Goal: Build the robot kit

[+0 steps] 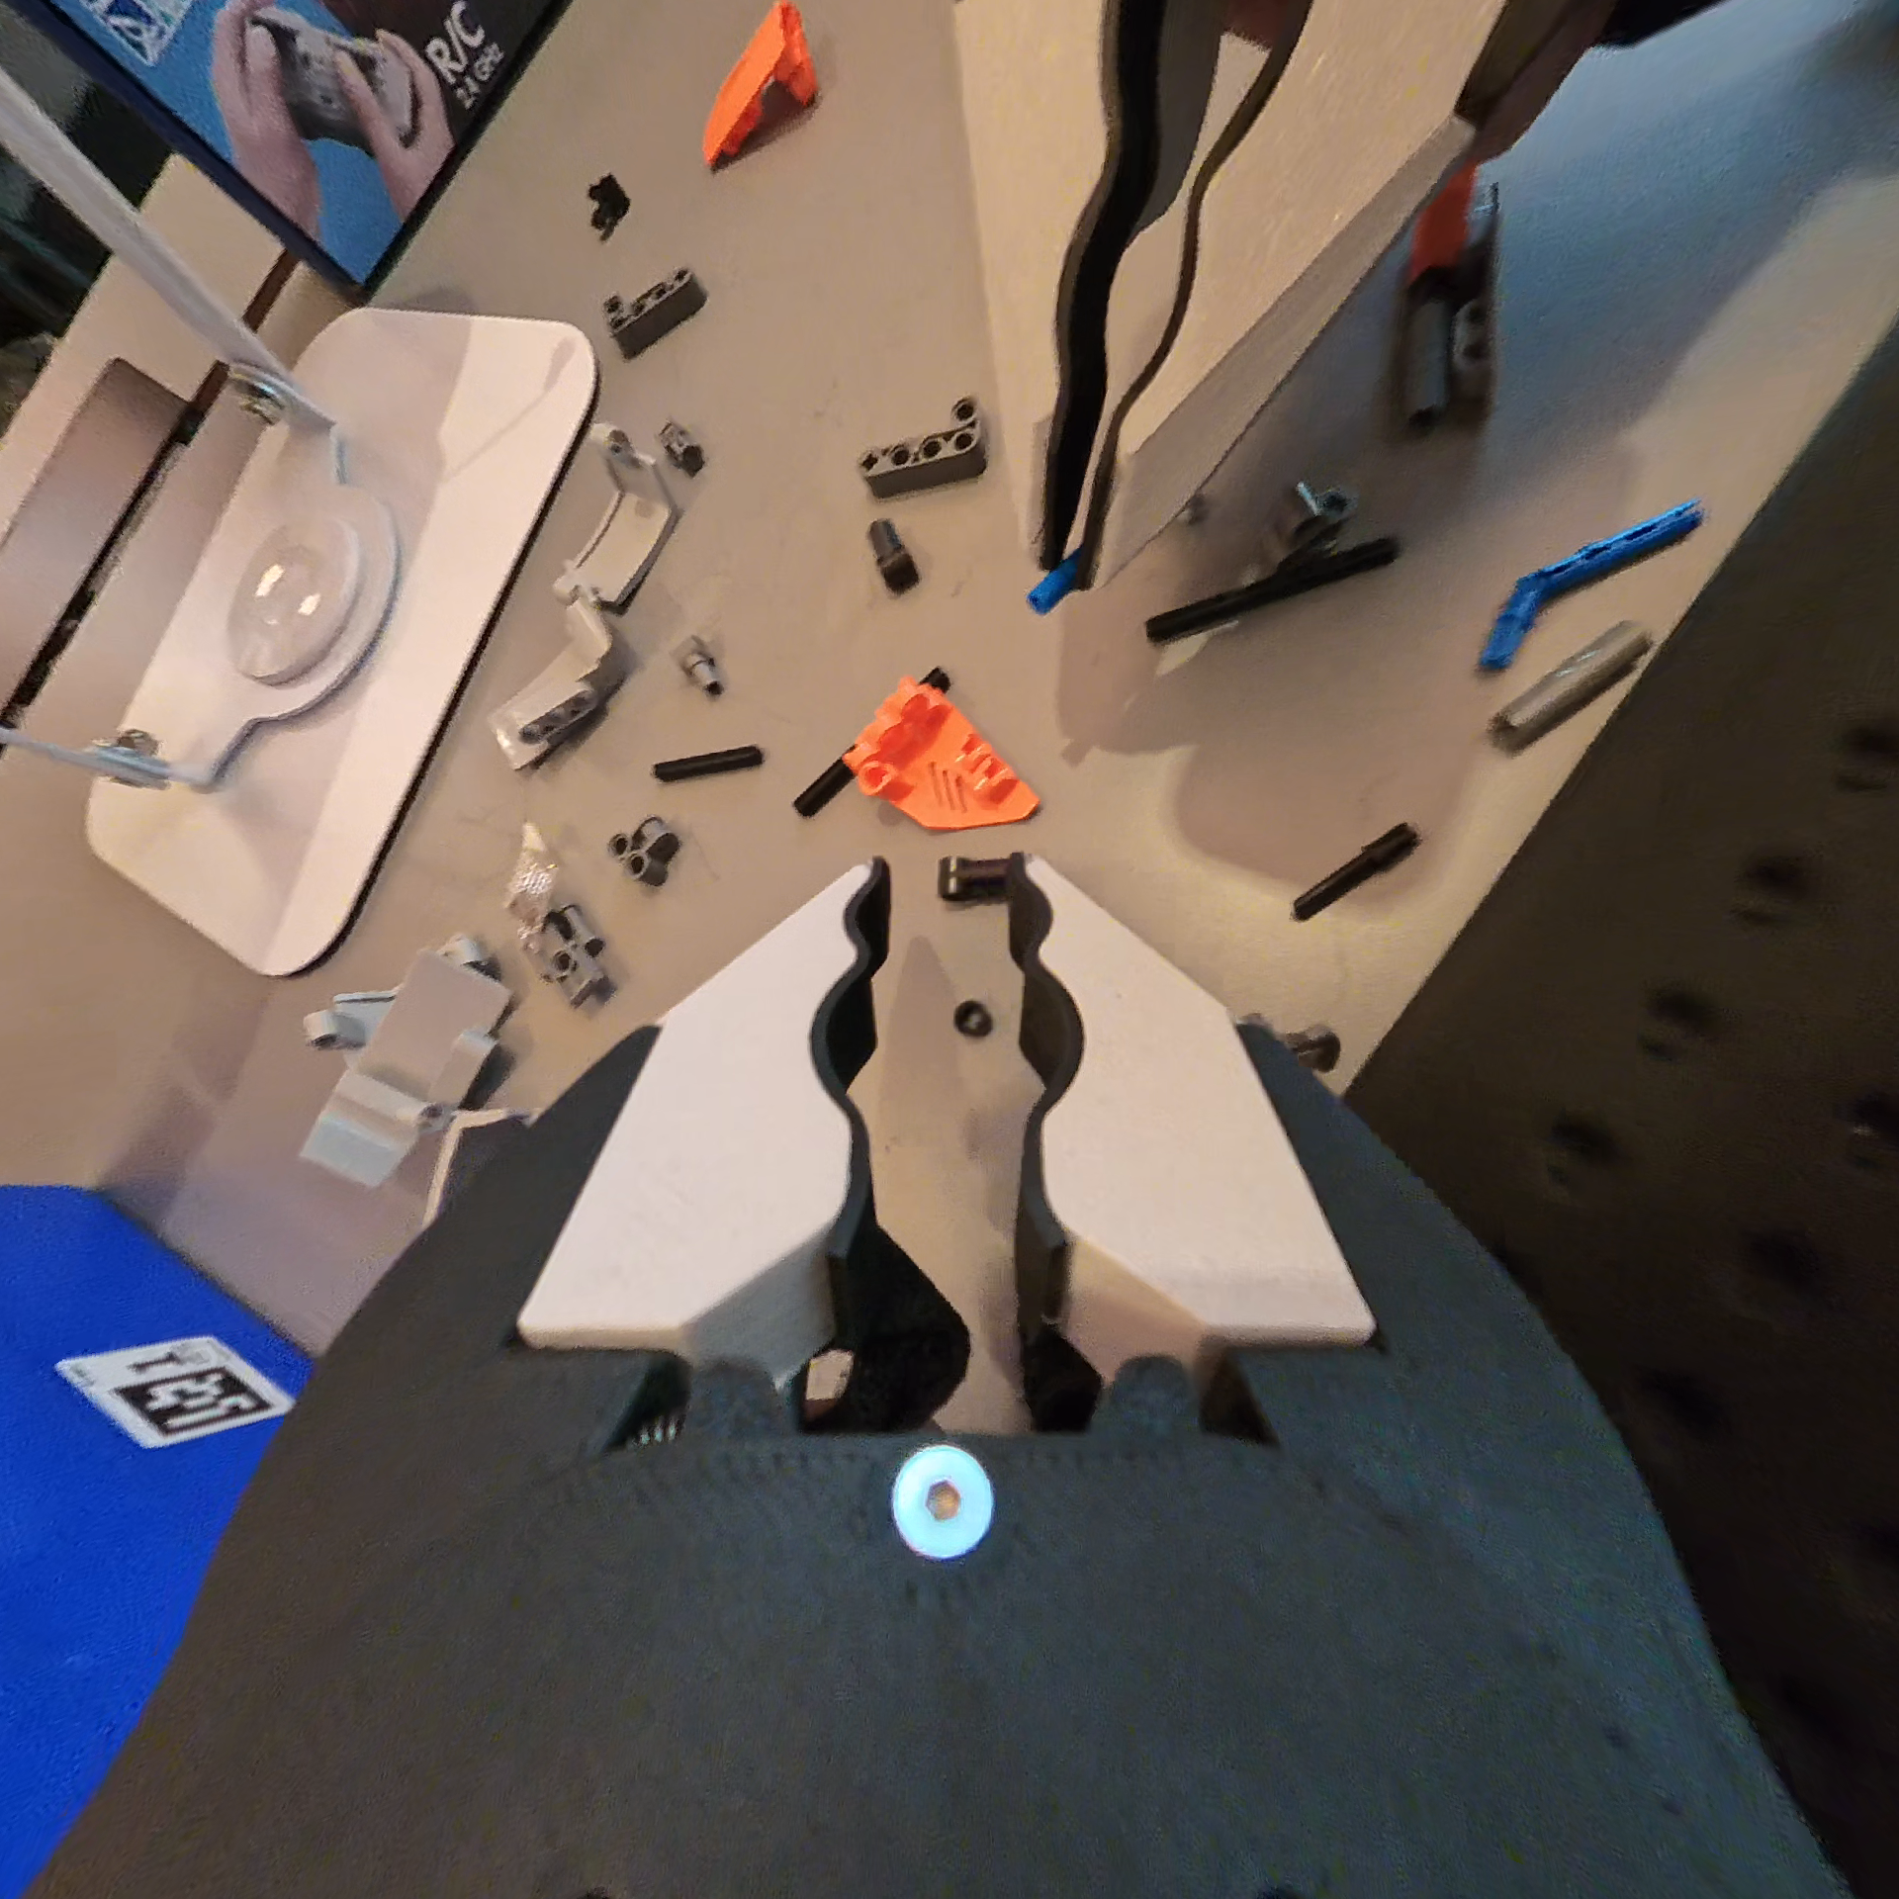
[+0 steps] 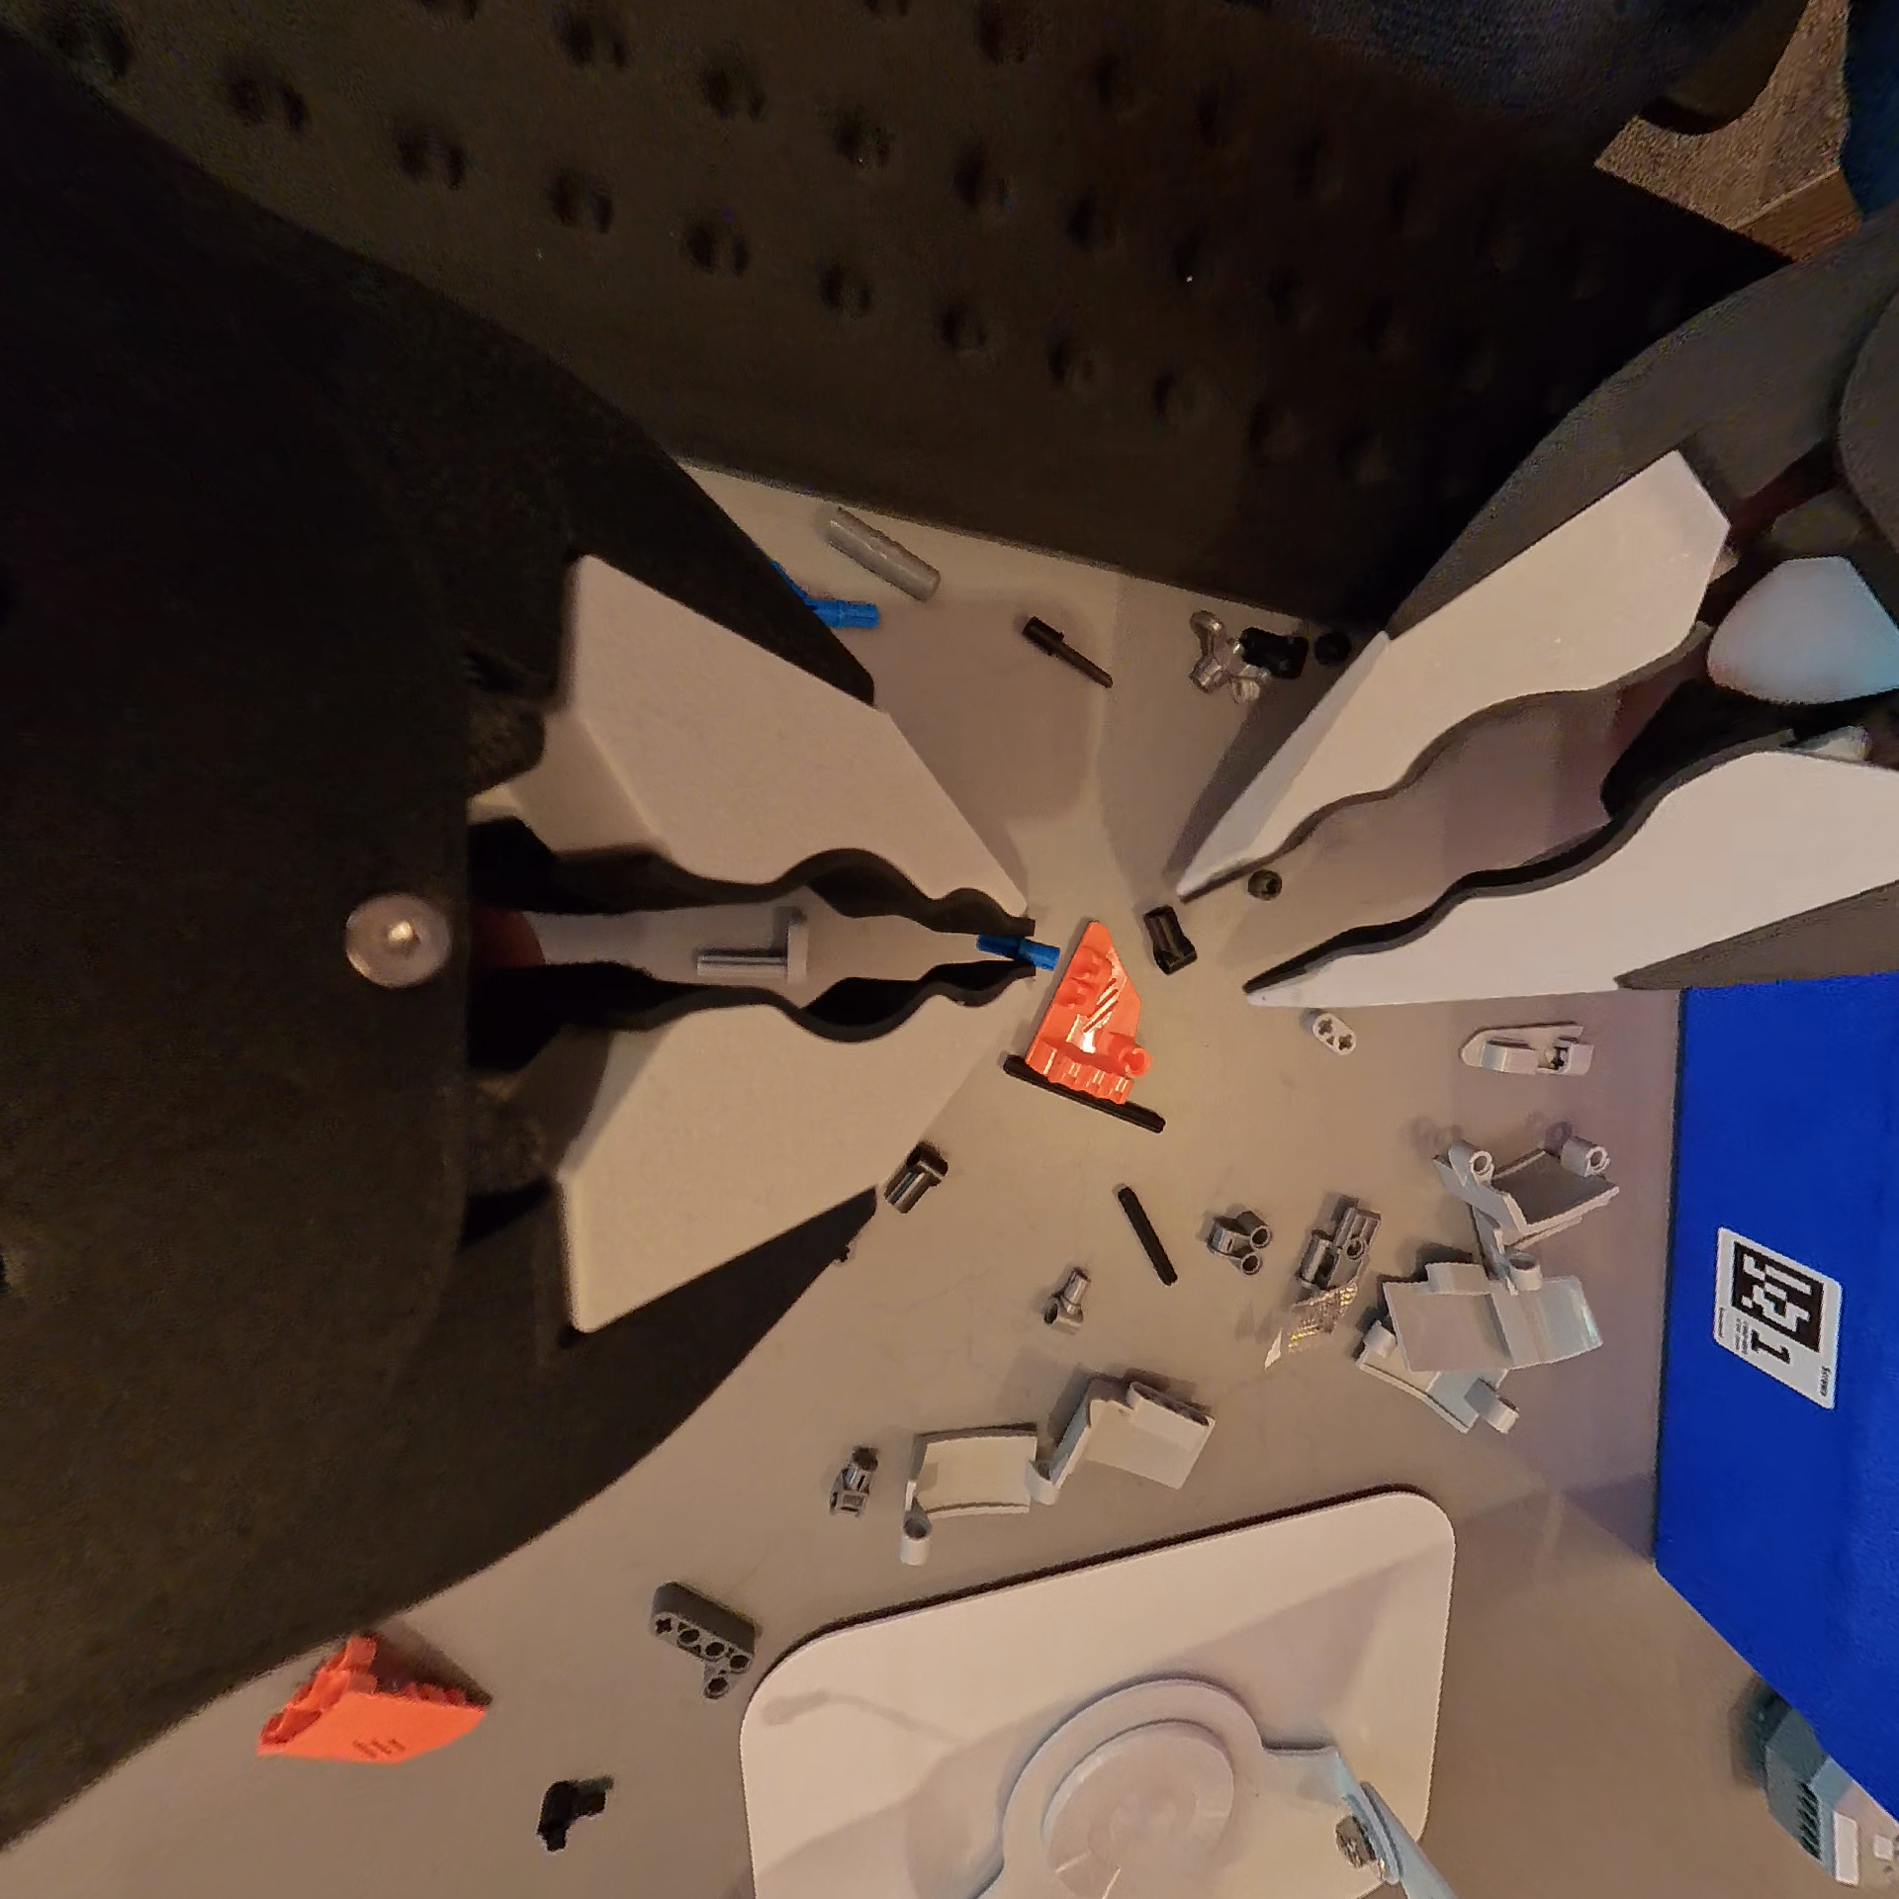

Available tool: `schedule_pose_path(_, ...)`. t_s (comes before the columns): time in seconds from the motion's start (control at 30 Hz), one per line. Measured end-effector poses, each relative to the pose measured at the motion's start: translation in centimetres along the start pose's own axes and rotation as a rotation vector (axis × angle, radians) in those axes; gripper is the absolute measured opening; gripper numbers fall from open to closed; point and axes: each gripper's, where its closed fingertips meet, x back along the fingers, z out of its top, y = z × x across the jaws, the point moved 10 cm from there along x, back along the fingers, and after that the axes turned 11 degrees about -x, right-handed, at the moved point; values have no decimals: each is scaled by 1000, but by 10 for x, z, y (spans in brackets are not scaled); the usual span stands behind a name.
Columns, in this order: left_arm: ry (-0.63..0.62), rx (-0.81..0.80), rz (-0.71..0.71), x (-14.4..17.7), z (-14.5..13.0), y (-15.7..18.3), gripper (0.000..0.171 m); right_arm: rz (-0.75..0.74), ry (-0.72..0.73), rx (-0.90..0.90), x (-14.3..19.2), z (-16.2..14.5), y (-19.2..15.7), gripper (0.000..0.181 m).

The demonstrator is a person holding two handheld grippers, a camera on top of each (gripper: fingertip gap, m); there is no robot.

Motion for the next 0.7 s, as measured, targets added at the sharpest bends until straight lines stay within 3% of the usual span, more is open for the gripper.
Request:
schedule_pose_path(0.37,-112,-61,42,-9,-8,-1,19,3,-1,9,-1,1,-3,2)
schedule_pose_path(0.7,-108,-132,25,-7,-8,-5,24,7,-6,14,-2,1,-4,2)
